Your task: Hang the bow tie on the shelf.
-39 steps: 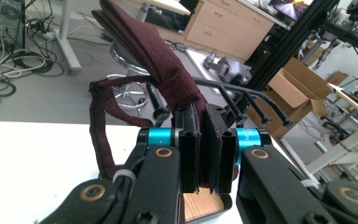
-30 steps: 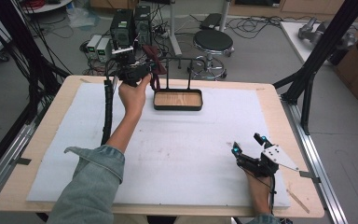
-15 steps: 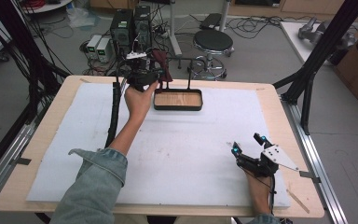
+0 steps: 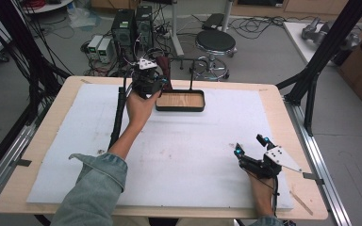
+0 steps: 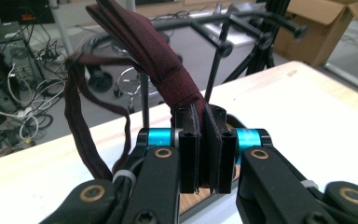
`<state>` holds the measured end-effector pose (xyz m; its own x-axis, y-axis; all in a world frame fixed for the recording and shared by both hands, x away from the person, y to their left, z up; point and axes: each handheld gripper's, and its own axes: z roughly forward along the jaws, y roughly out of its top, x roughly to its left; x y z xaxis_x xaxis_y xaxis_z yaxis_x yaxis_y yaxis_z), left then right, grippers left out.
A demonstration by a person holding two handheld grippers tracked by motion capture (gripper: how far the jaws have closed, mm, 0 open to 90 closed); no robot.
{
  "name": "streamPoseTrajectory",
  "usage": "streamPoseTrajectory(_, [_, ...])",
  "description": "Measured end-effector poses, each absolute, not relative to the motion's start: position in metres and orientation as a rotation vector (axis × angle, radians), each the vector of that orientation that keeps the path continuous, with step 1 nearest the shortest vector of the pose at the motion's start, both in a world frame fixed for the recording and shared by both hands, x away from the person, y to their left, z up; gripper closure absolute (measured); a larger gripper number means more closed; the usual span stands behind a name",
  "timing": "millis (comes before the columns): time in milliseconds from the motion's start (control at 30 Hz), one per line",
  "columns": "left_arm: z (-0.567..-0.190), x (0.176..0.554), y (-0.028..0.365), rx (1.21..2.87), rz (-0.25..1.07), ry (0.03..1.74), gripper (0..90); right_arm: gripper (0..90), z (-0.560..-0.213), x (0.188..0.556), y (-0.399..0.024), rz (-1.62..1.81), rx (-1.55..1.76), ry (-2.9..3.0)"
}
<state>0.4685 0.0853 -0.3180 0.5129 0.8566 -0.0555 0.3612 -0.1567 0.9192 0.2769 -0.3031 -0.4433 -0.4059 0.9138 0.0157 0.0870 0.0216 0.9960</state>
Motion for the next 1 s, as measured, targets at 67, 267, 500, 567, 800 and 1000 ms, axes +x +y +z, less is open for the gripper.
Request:
streamPoseTrajectory(67, [-0.322, 0.470, 0.087, 1.750, 0.607, 1.041, 83.9, 11.5, -0.443, 0.277, -0.303, 1.465, 1.046, 1.584])
streamPoseTrajectory(267, [-0.332, 0.475, 0.089, 1.778, 0.637, 1.049, 83.8, 11.5, -0.443, 0.277, -0.303, 1.465, 1.046, 1.586])
streamPoseTrajectory(500, [-0.337, 0.477, 0.086, 1.823, 0.680, 1.038, 83.6, 11.5, -0.443, 0.277, -0.303, 1.464, 1.046, 1.586])
streamPoseTrajectory(567, [-0.338, 0.478, 0.086, 1.826, 0.684, 1.038, 83.5, 11.4, -0.443, 0.277, -0.303, 1.464, 1.045, 1.586])
streamPoseTrajectory(800, [-0.341, 0.480, 0.087, 1.838, 0.687, 1.037, 78.5, 11.5, -0.443, 0.277, -0.303, 1.465, 1.046, 1.586])
streamPoseTrajectory(1000, [-0.342, 0.478, 0.089, 1.841, 0.675, 1.011, 67.9, 11.4, -0.443, 0.277, -0.303, 1.463, 1.047, 1.586])
